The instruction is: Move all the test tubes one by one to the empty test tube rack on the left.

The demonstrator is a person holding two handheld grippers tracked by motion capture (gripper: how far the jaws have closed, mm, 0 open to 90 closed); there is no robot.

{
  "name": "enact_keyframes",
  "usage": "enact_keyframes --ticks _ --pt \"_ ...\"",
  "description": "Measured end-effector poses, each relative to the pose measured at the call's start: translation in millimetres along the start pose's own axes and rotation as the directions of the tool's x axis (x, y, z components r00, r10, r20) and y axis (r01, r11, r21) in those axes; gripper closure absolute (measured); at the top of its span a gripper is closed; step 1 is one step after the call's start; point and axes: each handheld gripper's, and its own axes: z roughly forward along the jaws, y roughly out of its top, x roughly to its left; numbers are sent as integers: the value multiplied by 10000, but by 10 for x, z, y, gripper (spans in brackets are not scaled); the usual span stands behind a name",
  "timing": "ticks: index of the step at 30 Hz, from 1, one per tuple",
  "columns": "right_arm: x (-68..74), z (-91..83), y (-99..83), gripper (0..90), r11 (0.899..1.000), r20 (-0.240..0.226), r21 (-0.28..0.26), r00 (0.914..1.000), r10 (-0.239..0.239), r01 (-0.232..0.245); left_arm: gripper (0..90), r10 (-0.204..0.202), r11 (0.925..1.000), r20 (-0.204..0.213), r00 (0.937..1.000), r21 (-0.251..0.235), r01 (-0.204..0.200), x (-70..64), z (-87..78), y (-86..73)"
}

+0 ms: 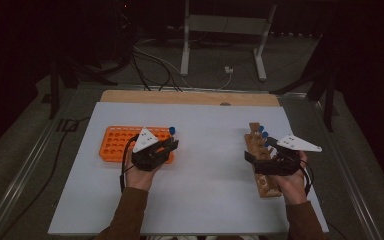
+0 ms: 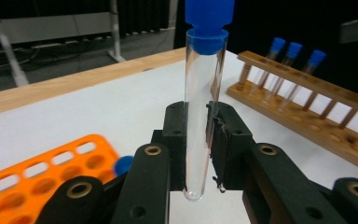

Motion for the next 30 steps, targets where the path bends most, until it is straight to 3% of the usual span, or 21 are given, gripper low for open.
enact_keyframes --ticks 12,21,30 --pt "-54 -49 7 0 9998 72 -150 9999 154 -153 780 -576 9975 -473 9972 -444 555 203 -173 -25" --pt "-49 -38 -2 0 9999 31 -97 9999 136 -136 779 -680 9968 -1401 9878 -501 615 278 -100 -184" --pt "-38 -25 -9 0 9999 -50 -48 9999 91 -92 779 -732 9973 -1763 9816 -118 723 341 -5 -326"
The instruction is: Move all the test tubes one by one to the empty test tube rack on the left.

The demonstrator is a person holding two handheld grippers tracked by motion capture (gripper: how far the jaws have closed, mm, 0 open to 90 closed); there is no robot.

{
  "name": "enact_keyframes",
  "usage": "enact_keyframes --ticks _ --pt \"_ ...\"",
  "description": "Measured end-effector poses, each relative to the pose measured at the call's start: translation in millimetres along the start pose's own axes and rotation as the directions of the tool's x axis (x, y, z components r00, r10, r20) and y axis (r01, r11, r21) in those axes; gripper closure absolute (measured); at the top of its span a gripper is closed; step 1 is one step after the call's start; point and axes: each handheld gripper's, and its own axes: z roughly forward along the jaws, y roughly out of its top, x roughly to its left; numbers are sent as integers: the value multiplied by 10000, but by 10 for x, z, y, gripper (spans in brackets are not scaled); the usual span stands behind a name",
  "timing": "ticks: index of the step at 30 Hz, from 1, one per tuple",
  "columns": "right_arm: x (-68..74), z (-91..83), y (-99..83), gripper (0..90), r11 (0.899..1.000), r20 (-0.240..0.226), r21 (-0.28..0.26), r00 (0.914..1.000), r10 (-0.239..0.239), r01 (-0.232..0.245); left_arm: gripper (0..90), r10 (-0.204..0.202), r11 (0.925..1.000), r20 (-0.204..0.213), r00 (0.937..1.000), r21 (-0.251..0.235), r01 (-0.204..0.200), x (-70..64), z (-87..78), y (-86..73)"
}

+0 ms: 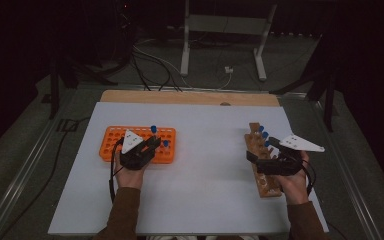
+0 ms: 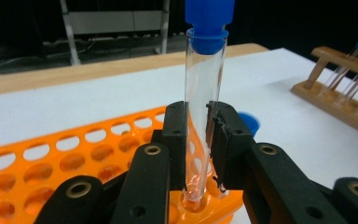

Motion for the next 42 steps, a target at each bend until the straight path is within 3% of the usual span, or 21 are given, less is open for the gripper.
enact_keyframes --ticks 18,26,38,42 --pt "-22 -15 -4 0 9999 -61 -86 10000 67 -68 778 -85 9962 -97 9999 863 93 -7 195 -211" --pt "-44 -48 1 0 9997 -24 -213 9999 108 -109 779 113 9943 -182 9998 1064 -93 -29 184 -266" --pt "-46 -44 -2 0 9998 -54 -187 10000 80 -81 784 842 9839 -285 9960 1606 -786 -94 193 -272" --pt "-33 -26 -6 0 9999 -97 -129 10000 18 -19 782 808 9835 -227 9965 1641 -760 -86 189 -270"
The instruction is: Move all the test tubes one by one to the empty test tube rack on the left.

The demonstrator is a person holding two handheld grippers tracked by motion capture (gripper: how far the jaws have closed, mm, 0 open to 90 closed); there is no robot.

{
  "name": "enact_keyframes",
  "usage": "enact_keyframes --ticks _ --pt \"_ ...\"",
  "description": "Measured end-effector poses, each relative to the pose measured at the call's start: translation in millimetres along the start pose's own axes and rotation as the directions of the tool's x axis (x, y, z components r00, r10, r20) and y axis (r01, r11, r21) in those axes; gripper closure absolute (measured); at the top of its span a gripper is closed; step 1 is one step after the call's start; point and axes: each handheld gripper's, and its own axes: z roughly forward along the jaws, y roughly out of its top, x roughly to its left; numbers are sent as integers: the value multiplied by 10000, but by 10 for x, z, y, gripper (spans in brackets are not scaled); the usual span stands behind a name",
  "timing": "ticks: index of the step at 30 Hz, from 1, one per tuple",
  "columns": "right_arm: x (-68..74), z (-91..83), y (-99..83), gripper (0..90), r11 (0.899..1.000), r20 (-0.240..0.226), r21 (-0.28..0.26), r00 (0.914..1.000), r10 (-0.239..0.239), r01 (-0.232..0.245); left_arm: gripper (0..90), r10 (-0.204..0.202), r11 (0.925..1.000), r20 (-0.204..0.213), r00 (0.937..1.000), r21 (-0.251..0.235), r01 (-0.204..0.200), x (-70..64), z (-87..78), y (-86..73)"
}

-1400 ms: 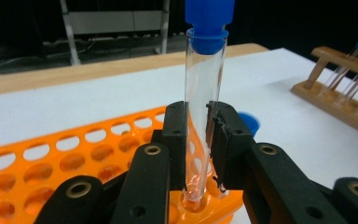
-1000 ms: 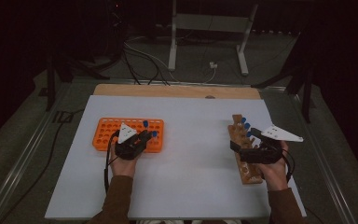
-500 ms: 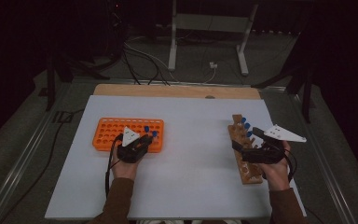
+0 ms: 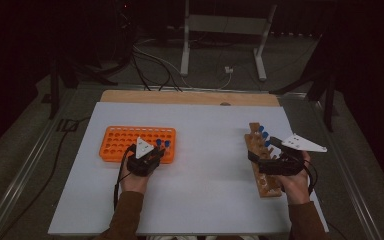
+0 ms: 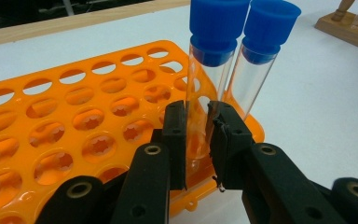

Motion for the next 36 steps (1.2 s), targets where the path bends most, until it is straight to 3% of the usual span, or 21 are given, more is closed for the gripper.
enact_keyframes --ticks 7,10,13,21,25,27,31,36 --pt "2 -3 4 0 10000 -31 -10 10000 -30 30 757 -391 9992 208 9990 1 391 23 -12 3" --pt "-11 -10 4 0 10000 -29 -35 10000 -23 23 693 -668 9978 423 9969 -14 669 47 -25 3" --pt "-22 -19 7 0 10000 -18 -70 10000 -1 1 621 -788 9969 377 9962 44 787 75 -50 2" --pt "-45 -23 6 0 10000 128 -60 9999 -33 34 511 -1100 9937 626 9920 -123 1110 89 -159 20" --pt "-62 -17 9 0 9999 280 -6 9995 -147 147 357 -1550 9854 875 9840 -574 1603 110 -240 39" --pt "-76 -13 8 20 9997 416 87 9989 -229 225 281 -1533 9848 856 9845 -694 1594 113 -281 42" --pt "-133 -10 -10 53 9997 206 196 9996 -177 173 167 -1489 9833 662 9866 -960 1549 130 -375 37" --pt "-199 12 -50 57 9991 619 383 9978 -223 199 20 -1437 9830 379 9889 -1101 1470 147 -461 27"
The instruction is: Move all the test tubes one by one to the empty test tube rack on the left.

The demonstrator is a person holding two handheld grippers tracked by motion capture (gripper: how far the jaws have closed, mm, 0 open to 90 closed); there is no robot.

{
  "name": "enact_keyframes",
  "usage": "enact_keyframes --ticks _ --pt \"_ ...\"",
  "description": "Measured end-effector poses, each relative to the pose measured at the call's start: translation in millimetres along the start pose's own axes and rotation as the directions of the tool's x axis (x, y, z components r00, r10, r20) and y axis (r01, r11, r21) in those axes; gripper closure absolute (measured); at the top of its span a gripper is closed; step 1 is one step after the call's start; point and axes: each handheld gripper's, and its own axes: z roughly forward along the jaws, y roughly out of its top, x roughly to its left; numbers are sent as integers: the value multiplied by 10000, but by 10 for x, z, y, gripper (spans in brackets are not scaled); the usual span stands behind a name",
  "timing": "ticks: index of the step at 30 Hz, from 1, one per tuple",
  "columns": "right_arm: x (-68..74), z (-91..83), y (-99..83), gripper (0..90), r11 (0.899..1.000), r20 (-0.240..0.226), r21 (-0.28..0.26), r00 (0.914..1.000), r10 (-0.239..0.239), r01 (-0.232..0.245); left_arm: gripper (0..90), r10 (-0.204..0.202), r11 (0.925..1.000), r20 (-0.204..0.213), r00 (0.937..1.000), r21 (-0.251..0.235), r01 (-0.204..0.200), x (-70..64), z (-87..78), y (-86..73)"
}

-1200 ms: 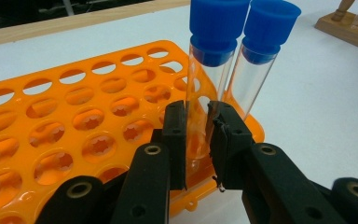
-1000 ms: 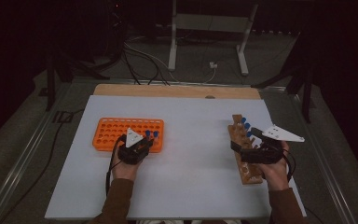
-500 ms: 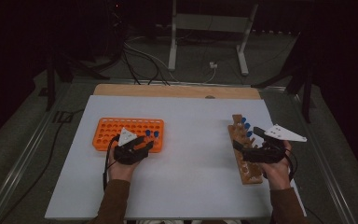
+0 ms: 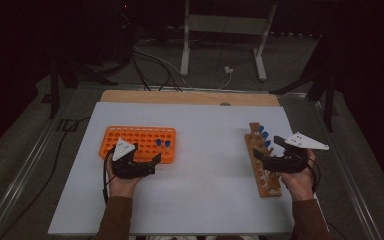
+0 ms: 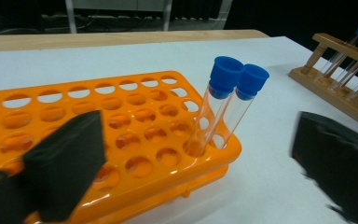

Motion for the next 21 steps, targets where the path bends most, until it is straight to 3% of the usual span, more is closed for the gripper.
enact_keyframes --ticks 4,9,13,17,21 --pt "-87 -11 -28 88 9999 196 -16 9997 114 -114 8 7 9998 -17 10000 -176 -7 5 -20 7" --pt "-219 32 -120 178 9990 471 345 9986 255 -271 7 -4 10000 37 10000 -26 4 0 19 -9" --pt "-271 103 -190 395 9970 306 748 9994 173 -196 7 -110 9999 59 9999 -33 110 12 30 -14" --pt "-245 170 -224 595 9943 578 1016 9976 -375 315 8 -146 9999 30 9999 -20 146 20 35 -21" --pt "-218 218 -232 693 9920 711 1085 9948 -724 645 8 -188 9998 23 9998 1 188 25 44 -26"
